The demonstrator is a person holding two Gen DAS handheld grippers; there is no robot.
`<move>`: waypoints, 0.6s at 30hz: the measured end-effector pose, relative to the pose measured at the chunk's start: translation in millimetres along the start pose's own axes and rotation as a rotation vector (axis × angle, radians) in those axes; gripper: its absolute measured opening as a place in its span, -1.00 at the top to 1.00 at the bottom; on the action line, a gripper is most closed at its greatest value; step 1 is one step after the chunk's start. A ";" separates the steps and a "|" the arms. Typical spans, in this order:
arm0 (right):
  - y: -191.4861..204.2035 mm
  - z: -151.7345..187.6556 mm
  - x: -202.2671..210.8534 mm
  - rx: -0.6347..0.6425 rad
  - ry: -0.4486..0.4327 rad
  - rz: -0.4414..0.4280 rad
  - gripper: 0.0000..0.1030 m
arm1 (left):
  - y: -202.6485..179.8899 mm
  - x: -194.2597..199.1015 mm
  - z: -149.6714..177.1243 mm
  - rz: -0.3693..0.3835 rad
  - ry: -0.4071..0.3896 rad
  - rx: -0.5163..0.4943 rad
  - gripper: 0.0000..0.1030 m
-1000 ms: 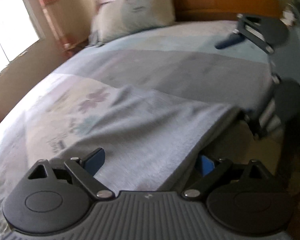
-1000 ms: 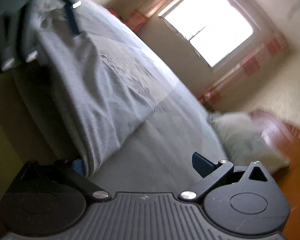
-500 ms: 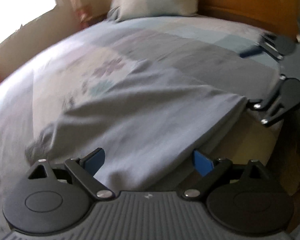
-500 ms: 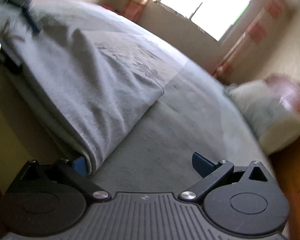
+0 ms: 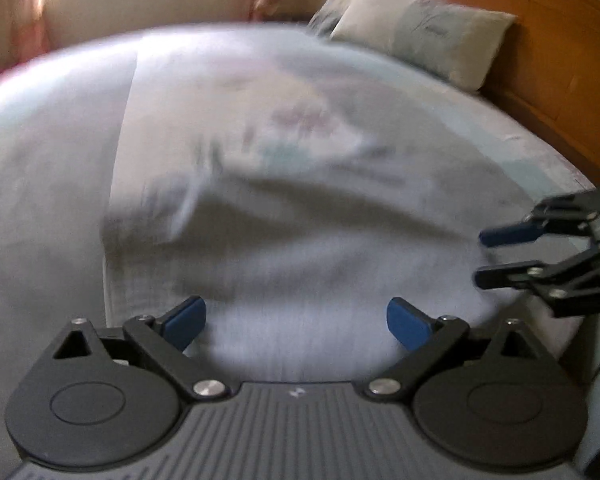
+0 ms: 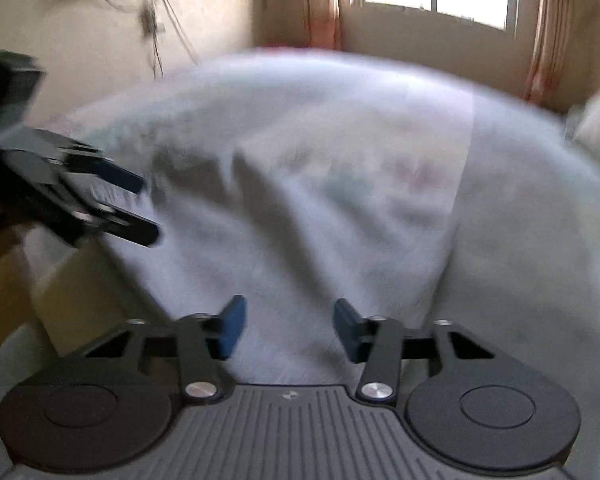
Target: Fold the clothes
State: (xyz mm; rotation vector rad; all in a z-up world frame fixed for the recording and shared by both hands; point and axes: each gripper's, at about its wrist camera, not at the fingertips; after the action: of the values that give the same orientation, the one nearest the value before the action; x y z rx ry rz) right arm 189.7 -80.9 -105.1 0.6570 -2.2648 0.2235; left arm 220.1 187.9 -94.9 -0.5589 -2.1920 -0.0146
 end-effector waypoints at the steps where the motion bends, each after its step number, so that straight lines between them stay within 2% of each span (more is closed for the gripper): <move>1: 0.3 4.8 -3.0 -0.014 0.013 -0.010 0.11 | 3.9 1.1 10.0 0.014 0.008 0.017 -0.88; 4: 0.6 17.0 0.8 -0.046 -0.003 -0.031 0.10 | -1.6 18.3 15.9 0.034 -0.010 -0.039 -0.88; 6: 3.0 12.8 4.2 -0.043 -0.005 -0.030 0.10 | -10.3 25.8 0.4 0.021 -0.019 -0.085 -0.88; 9: 11.8 2.6 7.5 0.012 -0.038 -0.008 0.10 | -24.1 29.3 -32.8 0.035 -0.098 -0.136 -0.89; 11: 14.3 -3.4 4.9 0.021 -0.038 0.004 0.10 | -30.1 17.5 -59.8 0.057 -0.129 -0.128 -0.89; 13: 15.7 -4.5 -1.7 0.012 -0.017 0.007 0.10 | -32.8 -3.8 -80.0 0.094 -0.127 -0.099 -0.89; 16: 20.0 8.8 -5.2 -0.009 -0.004 0.002 0.08 | -30.7 -40.4 -93.1 0.138 -0.085 -0.025 -0.89; 18: 19.9 16.9 -0.4 -0.019 -0.017 -0.001 0.05 | -19.3 -61.5 -89.5 0.119 -0.027 0.049 -0.89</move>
State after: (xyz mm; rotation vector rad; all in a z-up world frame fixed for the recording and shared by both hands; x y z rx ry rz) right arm 169.0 -69.6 -116.4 0.6521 -2.2804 0.1965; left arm 312.1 128.7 -80.4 -0.6644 -2.1759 0.1099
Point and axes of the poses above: each gripper's, at about its wrist camera, not at the fingertips, and x roughly against the way its jaws point, y to its left, z to its underside, and after that the axes turned 2 degrees about x, right-handed
